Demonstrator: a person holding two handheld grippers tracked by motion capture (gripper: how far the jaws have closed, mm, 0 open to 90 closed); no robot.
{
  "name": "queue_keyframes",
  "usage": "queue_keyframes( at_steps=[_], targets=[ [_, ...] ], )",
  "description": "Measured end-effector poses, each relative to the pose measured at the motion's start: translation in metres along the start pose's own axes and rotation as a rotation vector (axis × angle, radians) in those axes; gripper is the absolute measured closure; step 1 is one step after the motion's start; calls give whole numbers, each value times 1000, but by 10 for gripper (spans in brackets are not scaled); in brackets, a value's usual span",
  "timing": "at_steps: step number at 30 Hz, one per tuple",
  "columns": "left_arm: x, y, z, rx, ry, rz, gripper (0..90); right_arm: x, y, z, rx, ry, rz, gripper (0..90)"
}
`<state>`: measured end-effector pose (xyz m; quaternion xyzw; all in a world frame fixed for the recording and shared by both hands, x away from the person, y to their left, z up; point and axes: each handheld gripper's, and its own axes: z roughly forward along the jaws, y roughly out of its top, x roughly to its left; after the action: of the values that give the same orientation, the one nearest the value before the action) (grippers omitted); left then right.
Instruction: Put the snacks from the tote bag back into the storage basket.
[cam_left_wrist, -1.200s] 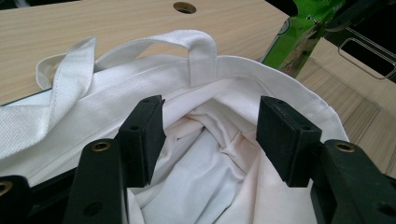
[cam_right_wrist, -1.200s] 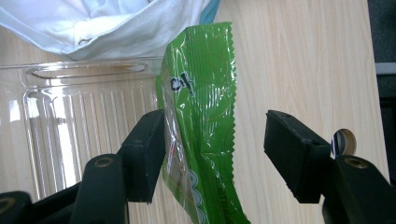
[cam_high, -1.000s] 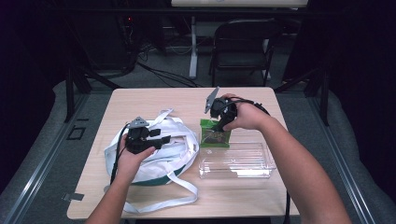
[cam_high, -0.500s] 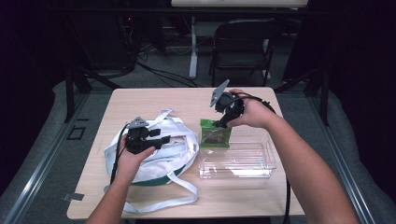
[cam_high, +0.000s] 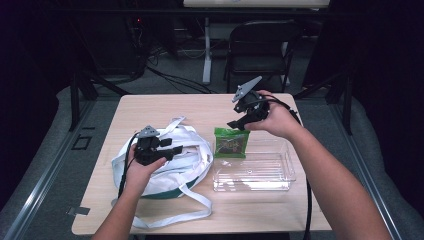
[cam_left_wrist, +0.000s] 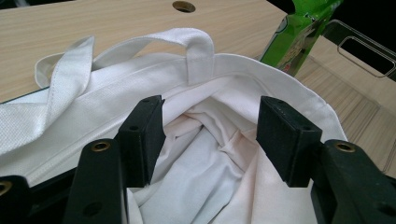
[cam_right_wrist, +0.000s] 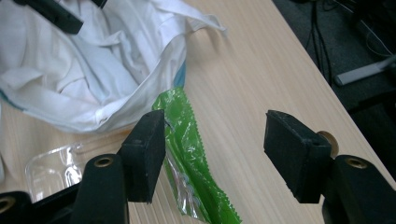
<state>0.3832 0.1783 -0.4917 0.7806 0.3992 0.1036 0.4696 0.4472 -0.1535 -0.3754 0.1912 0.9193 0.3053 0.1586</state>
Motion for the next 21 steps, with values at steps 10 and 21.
queue_keyframes(
  at_steps=[10,21],
  targets=[
    [1,0,-2,0,1,0,413,0,1,-8,-57,-99,102,411],
    [0,-1,-1,3,4,5,412,16,-9,-17,-112,-266,285,475]
  ],
)
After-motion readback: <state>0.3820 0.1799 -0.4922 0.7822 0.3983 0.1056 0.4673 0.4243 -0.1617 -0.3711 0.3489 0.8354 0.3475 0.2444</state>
